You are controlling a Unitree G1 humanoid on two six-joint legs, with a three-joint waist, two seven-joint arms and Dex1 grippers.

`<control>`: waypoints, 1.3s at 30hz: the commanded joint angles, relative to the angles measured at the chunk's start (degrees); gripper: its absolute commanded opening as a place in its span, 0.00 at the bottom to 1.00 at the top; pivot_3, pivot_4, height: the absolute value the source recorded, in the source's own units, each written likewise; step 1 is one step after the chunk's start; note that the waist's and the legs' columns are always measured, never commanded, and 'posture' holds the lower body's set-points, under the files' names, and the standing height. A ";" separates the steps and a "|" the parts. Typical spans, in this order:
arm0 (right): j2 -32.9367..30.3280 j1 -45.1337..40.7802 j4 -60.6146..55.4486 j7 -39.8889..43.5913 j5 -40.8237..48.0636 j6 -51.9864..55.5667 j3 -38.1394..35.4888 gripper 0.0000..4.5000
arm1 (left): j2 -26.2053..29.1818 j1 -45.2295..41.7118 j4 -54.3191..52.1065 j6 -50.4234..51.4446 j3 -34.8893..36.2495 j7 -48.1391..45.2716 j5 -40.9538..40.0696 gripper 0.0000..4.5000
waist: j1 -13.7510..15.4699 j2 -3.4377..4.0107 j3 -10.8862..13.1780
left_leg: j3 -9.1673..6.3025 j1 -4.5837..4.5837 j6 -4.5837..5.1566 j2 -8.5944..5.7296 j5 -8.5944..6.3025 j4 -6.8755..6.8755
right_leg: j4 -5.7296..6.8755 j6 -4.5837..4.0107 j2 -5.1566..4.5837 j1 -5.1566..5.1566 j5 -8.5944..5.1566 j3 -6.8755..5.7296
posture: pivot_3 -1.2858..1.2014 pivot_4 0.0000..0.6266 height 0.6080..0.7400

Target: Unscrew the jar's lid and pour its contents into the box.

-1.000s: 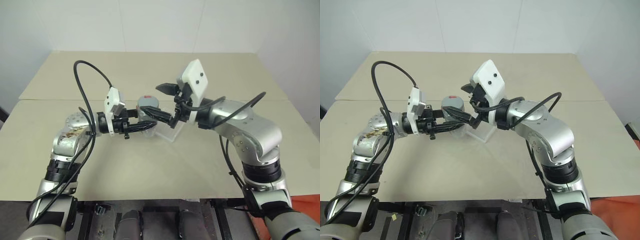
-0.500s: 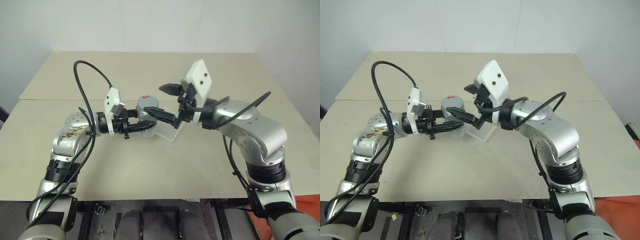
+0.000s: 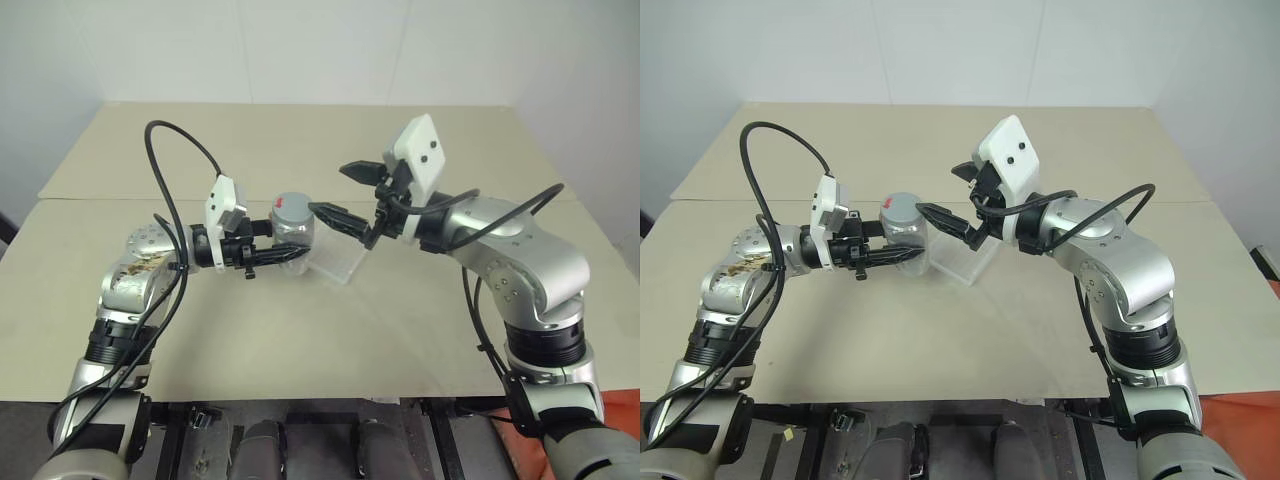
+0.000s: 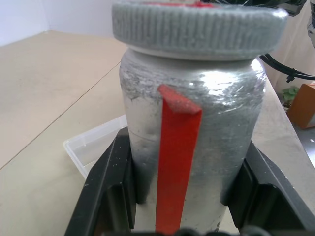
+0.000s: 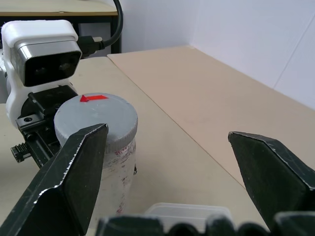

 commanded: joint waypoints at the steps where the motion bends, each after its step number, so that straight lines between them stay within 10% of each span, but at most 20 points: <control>1: -0.31 -0.40 0.47 -0.02 -1.12 -1.00 -0.70 0.99 | 0.18 -0.75 -2.90 -0.75 1.49 -0.89 -1.78 0.43 | 0.02 0.00 0.00 | 0.00 0.00 0.00 0.00 0.00 0.00 | 0.00 0.00 0.00 0.00 0.00 0.00 | 0.52 0.24 1.00; 26: 1.04 -2.64 1.76 4.07 11.55 2.36 -10.20 0.99 | -0.05 -1.41 -0.23 -1.33 0.83 -1.31 -1.22 0.43 | 0.01 0.00 0.00 | -0.01 0.00 0.00 0.00 0.00 0.00 | 0.00 0.00 0.00 0.01 0.00 0.00 | 0.52 0.24 1.00; 39: 5.07 -3.62 1.33 2.99 11.33 3.11 -1.62 0.99 | -1.57 -4.30 3.56 -3.06 -0.84 -3.56 0.40 0.43 | 0.03 0.00 0.00 | 0.00 0.00 0.00 0.00 0.00 0.00 | 0.04 0.00 0.00 0.01 0.00 -0.01 | 0.52 0.24 1.00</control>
